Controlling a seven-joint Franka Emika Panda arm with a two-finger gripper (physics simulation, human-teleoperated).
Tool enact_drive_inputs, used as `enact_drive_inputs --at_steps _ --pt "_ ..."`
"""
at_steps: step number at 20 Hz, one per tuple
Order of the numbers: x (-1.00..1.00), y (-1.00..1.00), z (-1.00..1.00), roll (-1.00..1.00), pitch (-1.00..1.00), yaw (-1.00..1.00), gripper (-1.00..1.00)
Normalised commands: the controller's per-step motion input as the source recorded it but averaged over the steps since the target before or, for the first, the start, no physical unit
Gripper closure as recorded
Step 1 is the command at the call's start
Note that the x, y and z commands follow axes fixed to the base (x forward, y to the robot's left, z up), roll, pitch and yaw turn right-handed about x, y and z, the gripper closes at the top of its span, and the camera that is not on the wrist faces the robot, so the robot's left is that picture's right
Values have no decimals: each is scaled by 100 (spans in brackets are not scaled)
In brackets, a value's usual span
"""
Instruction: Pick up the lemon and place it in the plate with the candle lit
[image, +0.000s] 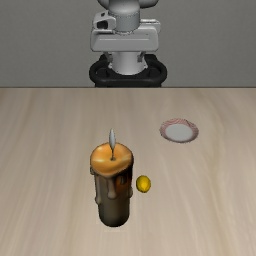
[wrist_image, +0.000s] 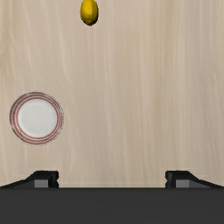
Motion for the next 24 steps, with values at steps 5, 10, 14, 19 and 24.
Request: enact_drive_inputs --at_steps 5,10,14,19,24 --pt "0 0 0 0 0 -40 -100" --pt "0 0 0 0 0 -45 -100" --pt "0 0 0 0 0 -45 -100" --pt "0 0 0 0 0 -45 -100" --pt "0 0 0 0 0 -45 -100"
